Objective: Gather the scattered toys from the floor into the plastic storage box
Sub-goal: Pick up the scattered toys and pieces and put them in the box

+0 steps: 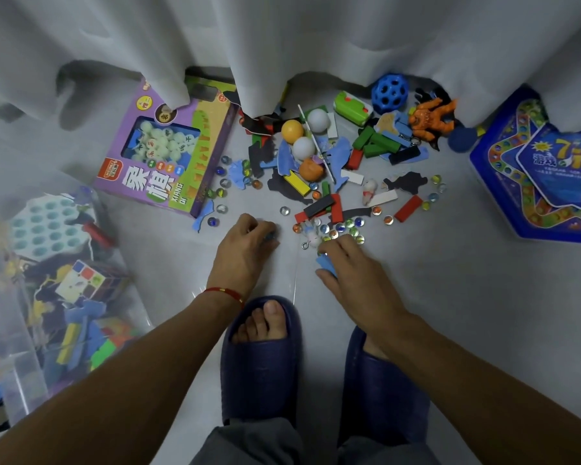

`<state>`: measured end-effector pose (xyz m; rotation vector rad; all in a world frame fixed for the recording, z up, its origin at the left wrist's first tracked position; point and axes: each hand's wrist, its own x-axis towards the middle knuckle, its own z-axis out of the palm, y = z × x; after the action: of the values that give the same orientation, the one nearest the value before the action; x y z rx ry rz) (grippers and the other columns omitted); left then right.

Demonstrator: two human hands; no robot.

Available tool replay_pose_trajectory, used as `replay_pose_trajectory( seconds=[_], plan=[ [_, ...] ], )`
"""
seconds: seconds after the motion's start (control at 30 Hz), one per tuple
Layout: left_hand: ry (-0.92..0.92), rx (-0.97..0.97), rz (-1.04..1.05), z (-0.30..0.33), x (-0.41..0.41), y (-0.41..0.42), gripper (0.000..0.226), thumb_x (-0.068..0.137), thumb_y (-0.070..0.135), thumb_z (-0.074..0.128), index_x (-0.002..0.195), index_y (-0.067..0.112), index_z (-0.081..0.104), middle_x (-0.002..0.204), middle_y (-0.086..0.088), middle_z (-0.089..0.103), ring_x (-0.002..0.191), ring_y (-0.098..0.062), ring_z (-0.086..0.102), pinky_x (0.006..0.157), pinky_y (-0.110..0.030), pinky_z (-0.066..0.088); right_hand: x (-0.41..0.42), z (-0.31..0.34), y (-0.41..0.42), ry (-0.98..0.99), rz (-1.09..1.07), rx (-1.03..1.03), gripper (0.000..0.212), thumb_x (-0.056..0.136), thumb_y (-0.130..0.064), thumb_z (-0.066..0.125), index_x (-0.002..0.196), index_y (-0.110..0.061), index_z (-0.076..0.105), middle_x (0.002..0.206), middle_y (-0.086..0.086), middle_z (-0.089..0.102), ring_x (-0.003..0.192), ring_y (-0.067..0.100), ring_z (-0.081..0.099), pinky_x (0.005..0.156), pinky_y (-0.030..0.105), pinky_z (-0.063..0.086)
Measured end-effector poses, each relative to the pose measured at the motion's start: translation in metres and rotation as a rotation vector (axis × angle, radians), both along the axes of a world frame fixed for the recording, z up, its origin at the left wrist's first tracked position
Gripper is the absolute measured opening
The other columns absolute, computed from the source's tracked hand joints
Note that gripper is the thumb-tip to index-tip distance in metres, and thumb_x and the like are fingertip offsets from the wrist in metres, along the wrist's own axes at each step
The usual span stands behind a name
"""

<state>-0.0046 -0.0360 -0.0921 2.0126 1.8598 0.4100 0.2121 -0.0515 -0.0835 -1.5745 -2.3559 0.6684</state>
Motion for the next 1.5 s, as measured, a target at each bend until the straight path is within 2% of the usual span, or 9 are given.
replay_pose_trajectory(
  seconds=[0.43, 0.6, 0.67, 0.77, 0.9, 1.0, 1.17, 1.37, 1.5],
  plan=[
    [-0.022, -0.146, 0.279, 0.011, 0.02, -0.002, 0.028, 0.097, 0.015, 0.057, 0.124, 0.012, 0.058, 0.115, -0.015, 0.052, 0.096, -0.029, 0.056, 0.08, -0.021, 0.038, -0.017, -0.002, 0.002, -0.213, 0.08, 0.109, 0.056, 0.045, 0.006, 0.093, 0.094, -0.004, 0.067, 0.081, 0.013, 0.064, 0.05, 0.019, 0.058, 0.044, 0.025, 0.048],
    [-0.073, -0.245, 0.3, 0.018, 0.023, -0.001, 0.023, 0.096, 0.013, 0.057, 0.119, 0.015, 0.06, 0.108, -0.014, 0.059, 0.091, -0.03, 0.06, 0.078, -0.026, 0.046, -0.008, 0.011, -0.004, 0.074, -0.188, -0.257, 0.027, 0.089, -0.013, 0.071, 0.115, -0.012, 0.063, 0.105, 0.005, 0.065, 0.085, 0.016, 0.065, 0.076, 0.026, 0.056],
    [-0.323, -0.271, 0.419, 0.027, 0.029, -0.005, 0.013, 0.094, 0.015, 0.06, 0.106, 0.019, 0.064, 0.093, -0.009, 0.066, 0.077, -0.025, 0.065, 0.07, -0.031, 0.055, 0.0, 0.024, -0.004, 0.564, -0.571, -0.624, 0.017, 0.096, -0.015, 0.063, 0.113, -0.014, 0.064, 0.101, 0.005, 0.068, 0.078, 0.011, 0.069, 0.07, 0.022, 0.057],
    [-1.245, -0.539, 0.55, 0.049, 0.041, -0.012, 0.013, 0.095, 0.009, 0.058, 0.106, 0.011, 0.065, 0.08, -0.006, 0.066, 0.065, -0.015, 0.06, 0.057, -0.025, 0.053, 0.017, 0.039, 0.002, 1.308, -0.917, -1.088, 0.013, 0.096, -0.009, 0.058, 0.107, -0.004, 0.064, 0.091, 0.011, 0.066, 0.066, 0.015, 0.066, 0.059, 0.023, 0.054],
    [-2.08, -0.877, 0.372, 0.056, 0.042, -0.021, 0.019, 0.093, 0.013, 0.059, 0.11, 0.011, 0.065, 0.092, -0.01, 0.058, 0.066, -0.008, 0.052, 0.05, -0.014, 0.047, 0.04, 0.041, 0.008, 1.595, -0.927, -1.287, 0.019, 0.088, -0.018, 0.046, 0.086, -0.005, 0.06, 0.073, 0.009, 0.058, 0.054, 0.017, 0.054, 0.046, 0.022, 0.046],
    [-2.241, -1.029, 0.191, 0.054, 0.042, -0.021, 0.02, 0.1, 0.014, 0.05, 0.117, 0.009, 0.059, 0.098, -0.012, 0.054, 0.069, -0.007, 0.048, 0.049, -0.015, 0.043, 0.04, 0.037, 0.019, 1.331, -0.851, -1.115, 0.032, 0.095, -0.027, 0.045, 0.07, -0.008, 0.054, 0.061, 0.008, 0.051, 0.043, 0.017, 0.046, 0.037, 0.021, 0.031],
    [-2.142, -1.127, 0.188, 0.055, 0.045, -0.015, 0.011, 0.097, 0.023, 0.043, 0.098, 0.015, 0.052, 0.078, -0.006, 0.05, 0.052, -0.008, 0.03, 0.036, -0.017, 0.027, 0.037, 0.016, 0.028, 0.329, -0.572, -0.274, 0.033, 0.097, -0.036, 0.06, 0.079, -0.008, 0.062, 0.061, 0.003, 0.062, 0.05, 0.013, 0.058, 0.048, 0.025, 0.049],
    [-1.991, -1.146, 0.225, 0.052, 0.051, -0.011, 0.022, 0.092, 0.024, 0.029, 0.083, 0.015, 0.047, 0.056, -0.002, 0.038, 0.039, -0.012, 0.019, 0.034, -0.019, 0.011, 0.033, -0.003, 0.026, 0.044, -0.364, -0.161, 0.02, 0.098, -0.029, 0.058, 0.108, -0.012, 0.05, 0.078, 0.002, 0.055, 0.072, 0.024, 0.06, 0.061, 0.035, 0.047],
    [-2.005, -1.215, 0.204, 0.053, 0.051, -0.013, 0.025, 0.093, 0.024, 0.028, 0.079, 0.011, 0.045, 0.043, 0.0, 0.037, 0.033, -0.013, 0.02, 0.032, -0.017, 0.015, 0.034, -0.004, 0.024, 0.105, -0.386, -0.199, 0.017, 0.1, -0.026, 0.055, 0.105, -0.011, 0.053, 0.076, 0.0, 0.056, 0.068, 0.019, 0.058, 0.057, 0.031, 0.045]
  ],
)
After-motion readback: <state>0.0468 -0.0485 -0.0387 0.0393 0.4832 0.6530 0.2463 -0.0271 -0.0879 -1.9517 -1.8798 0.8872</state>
